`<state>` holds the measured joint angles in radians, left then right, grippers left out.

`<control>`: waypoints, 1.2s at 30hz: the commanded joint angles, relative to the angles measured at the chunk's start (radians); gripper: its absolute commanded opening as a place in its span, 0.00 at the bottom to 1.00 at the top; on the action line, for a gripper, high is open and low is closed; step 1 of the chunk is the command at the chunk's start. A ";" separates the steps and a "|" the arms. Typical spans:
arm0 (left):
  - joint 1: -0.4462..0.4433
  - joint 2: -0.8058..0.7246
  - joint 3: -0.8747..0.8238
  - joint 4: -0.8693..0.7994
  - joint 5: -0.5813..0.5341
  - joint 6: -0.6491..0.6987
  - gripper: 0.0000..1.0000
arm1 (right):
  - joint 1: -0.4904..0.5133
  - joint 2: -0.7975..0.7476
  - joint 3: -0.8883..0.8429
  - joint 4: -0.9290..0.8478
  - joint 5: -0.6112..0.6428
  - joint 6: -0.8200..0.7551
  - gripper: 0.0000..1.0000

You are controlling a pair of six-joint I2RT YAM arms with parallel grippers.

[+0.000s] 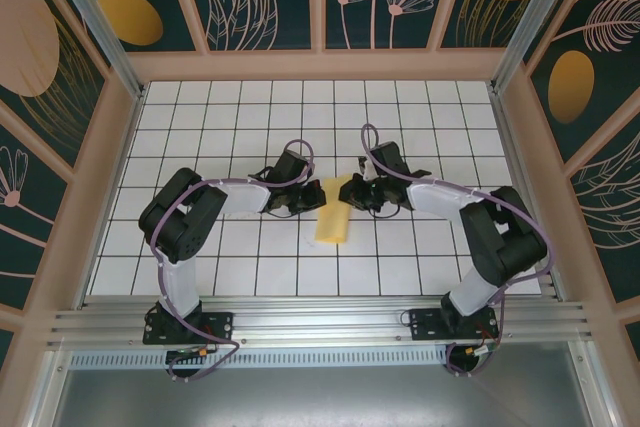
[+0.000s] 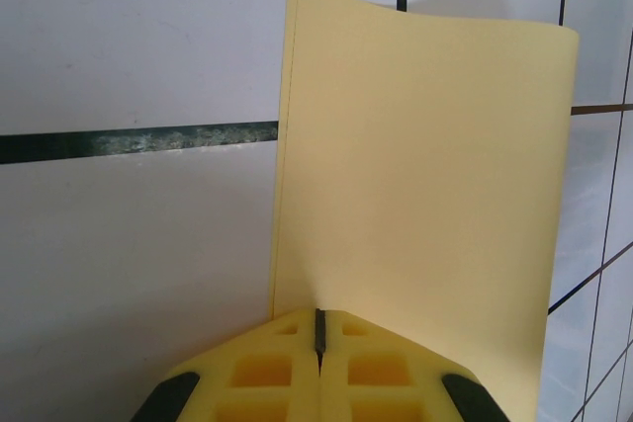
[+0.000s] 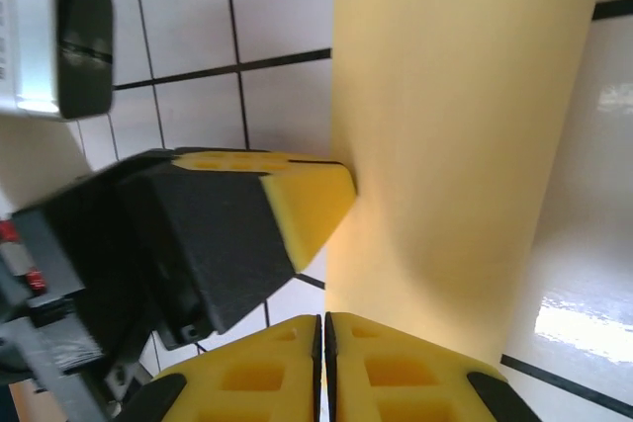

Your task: Fold a paper plane with a square sheet of paper (pick it up from the middle)

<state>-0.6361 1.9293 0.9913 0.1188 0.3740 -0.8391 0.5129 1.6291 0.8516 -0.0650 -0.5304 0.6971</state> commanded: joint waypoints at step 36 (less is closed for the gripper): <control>-0.011 0.054 -0.013 -0.047 -0.027 0.018 0.00 | -0.019 -0.028 -0.194 0.149 -0.118 0.001 0.18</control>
<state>-0.6361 1.9327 0.9913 0.1268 0.3775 -0.8391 0.4808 1.5875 0.6880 0.0555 -0.6083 0.6804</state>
